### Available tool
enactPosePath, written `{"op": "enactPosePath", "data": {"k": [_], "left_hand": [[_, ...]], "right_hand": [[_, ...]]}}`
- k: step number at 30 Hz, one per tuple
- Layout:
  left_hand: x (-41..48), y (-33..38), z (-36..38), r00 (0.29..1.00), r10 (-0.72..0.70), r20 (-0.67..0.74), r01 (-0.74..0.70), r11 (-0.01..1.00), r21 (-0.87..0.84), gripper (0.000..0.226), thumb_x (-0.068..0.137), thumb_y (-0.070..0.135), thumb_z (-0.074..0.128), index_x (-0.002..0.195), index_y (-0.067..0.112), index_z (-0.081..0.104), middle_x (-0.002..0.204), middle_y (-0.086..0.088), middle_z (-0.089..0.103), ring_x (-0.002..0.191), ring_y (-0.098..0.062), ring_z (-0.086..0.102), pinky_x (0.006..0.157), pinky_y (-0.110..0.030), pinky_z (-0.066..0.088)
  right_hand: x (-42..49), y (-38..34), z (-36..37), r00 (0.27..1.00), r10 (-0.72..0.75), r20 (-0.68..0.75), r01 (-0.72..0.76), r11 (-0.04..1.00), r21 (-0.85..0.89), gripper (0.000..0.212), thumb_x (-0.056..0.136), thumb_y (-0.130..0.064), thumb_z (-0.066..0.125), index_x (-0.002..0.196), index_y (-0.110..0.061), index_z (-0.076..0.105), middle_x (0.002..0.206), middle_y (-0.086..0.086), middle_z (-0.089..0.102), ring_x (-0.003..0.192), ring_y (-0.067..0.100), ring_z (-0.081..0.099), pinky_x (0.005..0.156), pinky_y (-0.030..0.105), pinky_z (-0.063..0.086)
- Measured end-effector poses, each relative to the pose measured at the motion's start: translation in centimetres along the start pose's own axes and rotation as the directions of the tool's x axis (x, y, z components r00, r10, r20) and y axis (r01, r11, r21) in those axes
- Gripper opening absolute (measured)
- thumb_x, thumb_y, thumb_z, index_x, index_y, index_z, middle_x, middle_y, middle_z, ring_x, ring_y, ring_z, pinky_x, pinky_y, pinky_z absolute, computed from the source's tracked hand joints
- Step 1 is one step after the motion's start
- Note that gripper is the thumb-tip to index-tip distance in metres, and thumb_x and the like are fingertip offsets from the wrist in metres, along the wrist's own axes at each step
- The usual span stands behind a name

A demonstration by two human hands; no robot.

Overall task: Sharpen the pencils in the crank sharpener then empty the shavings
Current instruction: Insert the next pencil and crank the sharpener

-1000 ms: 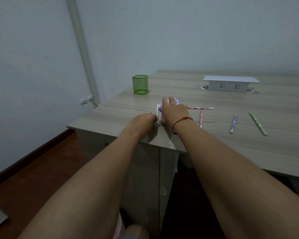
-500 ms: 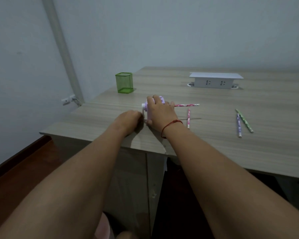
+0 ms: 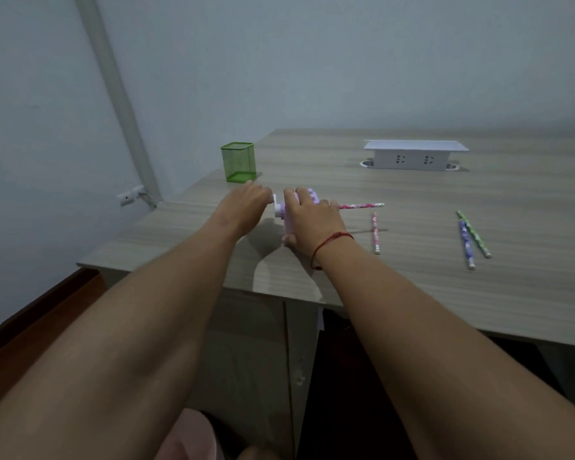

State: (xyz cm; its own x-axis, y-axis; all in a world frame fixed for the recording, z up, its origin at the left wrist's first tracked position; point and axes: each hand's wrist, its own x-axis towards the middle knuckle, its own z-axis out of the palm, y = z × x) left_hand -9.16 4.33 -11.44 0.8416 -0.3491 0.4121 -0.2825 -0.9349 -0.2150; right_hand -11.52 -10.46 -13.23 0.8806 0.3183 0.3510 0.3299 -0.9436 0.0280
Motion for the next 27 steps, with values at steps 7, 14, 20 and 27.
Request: {"op": "enactPosePath", "data": {"k": [7, 14, 20, 27], "left_hand": [[-0.1, 0.3, -1.6, 0.996, -0.023, -0.082, 0.017, 0.997, -0.075, 0.026, 0.095, -0.005, 0.041, 0.114, 0.001, 0.057, 0.112, -0.019, 0.061, 0.101, -0.035, 0.057, 0.078, -0.042, 0.047], [-3.6, 1.1, -1.9, 0.988, 0.004, -0.153, -0.027, 0.988, -0.149, 0.024, 0.095, -0.002, 0.043, 0.114, 0.003, 0.055, 0.113, -0.016, 0.060, 0.101, -0.030, 0.058, 0.083, -0.039, 0.050], [-4.6, 1.4, -1.1, 0.992, 0.005, -0.124, -0.029, 0.981, -0.192, 0.026, 0.093, -0.003, 0.045, 0.113, 0.007, 0.057, 0.108, -0.014, 0.063, 0.099, -0.029, 0.058, 0.094, -0.046, 0.047], [-6.0, 3.1, 0.9, 0.999, -0.033, -0.017, 0.028, 0.974, -0.225, 0.017, 0.094, 0.010, 0.051, 0.109, 0.008, 0.058, 0.112, -0.011, 0.062, 0.098, -0.021, 0.058, 0.082, -0.025, 0.043]], "right_hand": [[0.4, -0.4, -0.3, 0.999, 0.018, 0.035, -0.015, 0.998, -0.059, 0.072, 0.086, -0.034, 0.066, 0.143, -0.014, 0.027, 0.147, 0.012, 0.034, 0.116, 0.038, 0.055, 0.097, 0.052, 0.044], [1.0, -0.8, -0.4, 0.999, 0.051, 0.010, -0.050, 0.998, -0.041, 0.053, 0.092, -0.022, 0.057, 0.139, -0.012, 0.035, 0.143, 0.011, 0.040, 0.128, 0.029, 0.047, 0.094, 0.046, 0.045], [1.5, -0.7, 0.4, 0.999, 0.052, -0.005, -0.052, 0.998, -0.019, 0.060, 0.084, -0.027, 0.067, 0.135, -0.015, 0.037, 0.139, 0.009, 0.042, 0.126, 0.028, 0.047, 0.093, 0.044, 0.046], [1.9, -0.4, 0.3, 0.999, 0.038, 0.032, -0.037, 0.999, -0.027, 0.066, 0.085, -0.029, 0.068, 0.139, -0.014, 0.033, 0.142, 0.010, 0.040, 0.128, 0.028, 0.046, 0.095, 0.046, 0.047]]}}
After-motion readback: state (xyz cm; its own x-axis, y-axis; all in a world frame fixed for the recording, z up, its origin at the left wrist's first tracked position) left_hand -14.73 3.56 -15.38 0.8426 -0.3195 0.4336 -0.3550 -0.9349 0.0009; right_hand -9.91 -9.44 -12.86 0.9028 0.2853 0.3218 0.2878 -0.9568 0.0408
